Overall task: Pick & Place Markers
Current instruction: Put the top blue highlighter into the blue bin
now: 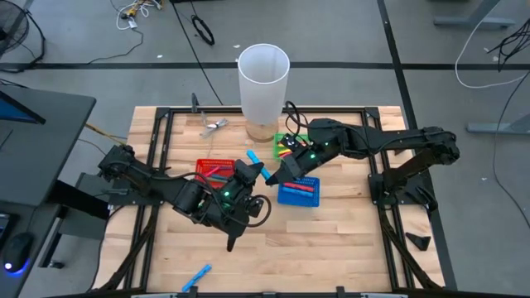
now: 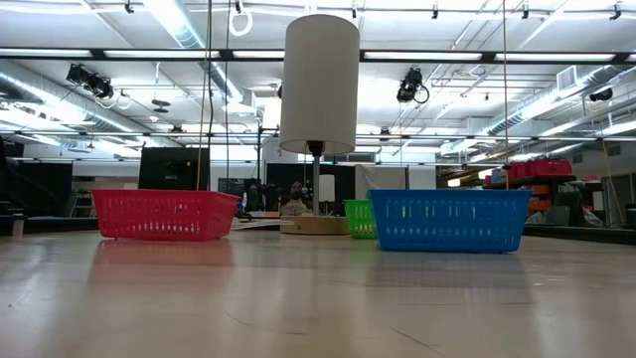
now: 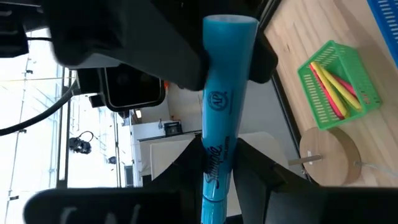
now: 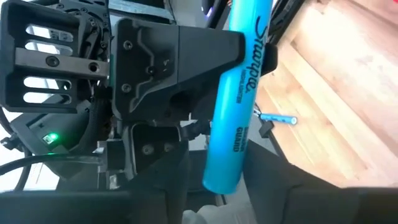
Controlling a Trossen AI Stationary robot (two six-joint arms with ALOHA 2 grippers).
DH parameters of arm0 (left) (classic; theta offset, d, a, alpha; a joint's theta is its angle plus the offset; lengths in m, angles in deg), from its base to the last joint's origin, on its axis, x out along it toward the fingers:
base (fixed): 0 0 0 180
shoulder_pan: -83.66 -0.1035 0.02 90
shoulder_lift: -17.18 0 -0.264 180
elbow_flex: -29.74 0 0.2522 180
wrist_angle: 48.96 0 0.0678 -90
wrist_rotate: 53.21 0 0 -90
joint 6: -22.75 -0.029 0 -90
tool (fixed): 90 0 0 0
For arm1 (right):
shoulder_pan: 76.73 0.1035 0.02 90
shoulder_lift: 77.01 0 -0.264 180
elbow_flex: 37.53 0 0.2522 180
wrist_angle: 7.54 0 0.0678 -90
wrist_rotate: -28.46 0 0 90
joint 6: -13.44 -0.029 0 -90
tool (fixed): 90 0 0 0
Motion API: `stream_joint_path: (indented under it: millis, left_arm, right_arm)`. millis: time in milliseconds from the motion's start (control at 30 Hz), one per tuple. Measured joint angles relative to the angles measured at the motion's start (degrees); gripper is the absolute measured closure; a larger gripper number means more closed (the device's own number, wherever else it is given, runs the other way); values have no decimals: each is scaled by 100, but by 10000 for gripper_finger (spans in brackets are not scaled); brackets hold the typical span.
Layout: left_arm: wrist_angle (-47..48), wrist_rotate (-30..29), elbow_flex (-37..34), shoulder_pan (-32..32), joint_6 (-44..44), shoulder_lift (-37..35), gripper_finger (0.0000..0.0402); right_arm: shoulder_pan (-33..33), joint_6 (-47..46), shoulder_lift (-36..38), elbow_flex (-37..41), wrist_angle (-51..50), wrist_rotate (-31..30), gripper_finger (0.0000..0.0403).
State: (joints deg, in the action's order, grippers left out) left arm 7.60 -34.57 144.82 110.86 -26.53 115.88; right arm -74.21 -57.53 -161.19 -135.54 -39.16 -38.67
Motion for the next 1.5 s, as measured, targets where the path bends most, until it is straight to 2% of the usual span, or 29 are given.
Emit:
stream_joint_path:
  millis: [233, 433, 633, 867, 1033, 1233, 1500]
  left_arm:
    - [57, 14, -5, 3, 29, 0, 335]
    - [-47, -46, -7, 2, 634, 10, 270]
    - [-24, -603, -9, 212, 1522, 20, 199]
    - [32, -612, -9, 446, 3302, 20, 137]
    - [46, -269, -9, 405, 4448, 14, 128]
    - [132, 618, -9, 276, 5543, 13, 127]
    - [915, 1837, -9, 17, 6937, 7, 126]
  right_arm:
    - [0, 47, 2, 0, -103, -135, 352]
    - [-1, 146, 2, 0, -95, -279, 352]
    - [0, 134, 2, -2, -115, -342, 352]
    - [-26, 486, 4, -7, -597, -477, 352]
    - [-57, 1338, 4, -7, -1259, -631, 352]
    - [-86, 2687, 4, -7, -2009, -982, 352]
    - [-208, 4083, 4, -7, -3206, -1201, 352]
